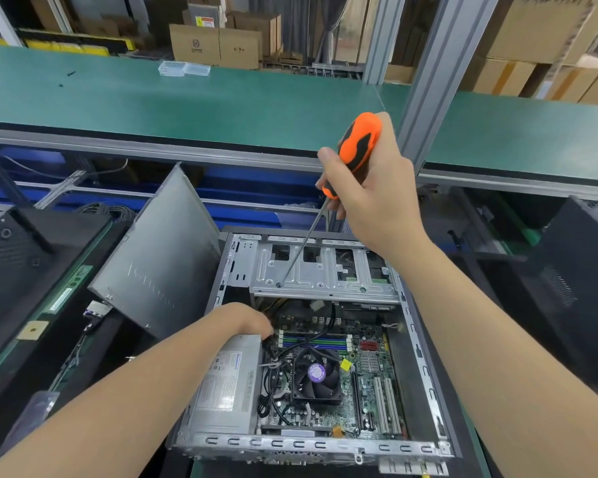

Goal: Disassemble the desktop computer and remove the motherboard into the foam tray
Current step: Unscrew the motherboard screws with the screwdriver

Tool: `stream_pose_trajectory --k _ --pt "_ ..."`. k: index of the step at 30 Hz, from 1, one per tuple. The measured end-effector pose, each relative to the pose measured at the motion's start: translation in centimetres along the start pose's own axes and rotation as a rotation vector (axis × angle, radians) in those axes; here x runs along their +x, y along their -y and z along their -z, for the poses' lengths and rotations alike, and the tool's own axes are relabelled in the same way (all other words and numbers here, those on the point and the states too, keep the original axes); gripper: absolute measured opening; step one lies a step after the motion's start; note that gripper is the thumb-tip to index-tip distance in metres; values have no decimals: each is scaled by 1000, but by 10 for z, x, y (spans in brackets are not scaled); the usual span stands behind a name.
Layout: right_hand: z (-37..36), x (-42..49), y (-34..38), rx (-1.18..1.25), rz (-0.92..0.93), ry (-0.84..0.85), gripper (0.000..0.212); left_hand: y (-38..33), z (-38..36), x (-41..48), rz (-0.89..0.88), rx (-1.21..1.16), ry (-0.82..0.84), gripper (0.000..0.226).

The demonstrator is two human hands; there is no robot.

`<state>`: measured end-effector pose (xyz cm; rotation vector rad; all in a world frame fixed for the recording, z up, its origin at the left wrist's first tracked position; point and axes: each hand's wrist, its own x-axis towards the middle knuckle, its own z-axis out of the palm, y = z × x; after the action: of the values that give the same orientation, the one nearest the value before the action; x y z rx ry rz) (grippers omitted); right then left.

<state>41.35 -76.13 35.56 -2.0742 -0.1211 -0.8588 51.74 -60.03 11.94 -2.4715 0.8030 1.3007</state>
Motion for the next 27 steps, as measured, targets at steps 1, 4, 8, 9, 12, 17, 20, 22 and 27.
stream_pose_trajectory --k 1,4,8,9,12,17,20,22,27 --pt "-2 0 -1 -9 -2 15 29 1 0 1 -7 23 10 54" --pt "-11 2 -4 -20 -8 88 31 1 1 0 -11 19 46 58" --pt "-28 3 -10 -70 -22 188 29 2 -1 4 3 -68 77 58" --pt "-32 3 -12 -86 -35 207 28 2 -2 6 7 -84 84 52" --pt "-44 3 -19 -127 -81 249 28 3 -4 11 52 -121 61 48" --pt "-57 5 -28 -131 -136 288 30 -3 0 -1 -4 -93 -7 63" --pt "-65 4 -33 -146 -126 310 30 -2 1 -3 -9 -91 -20 66" --pt "-70 1 -36 -158 -126 325 31 -1 -1 -1 -11 -97 -18 64" --pt "-79 -7 -46 -185 -123 351 32 2 -4 7 8 -118 -5 70"
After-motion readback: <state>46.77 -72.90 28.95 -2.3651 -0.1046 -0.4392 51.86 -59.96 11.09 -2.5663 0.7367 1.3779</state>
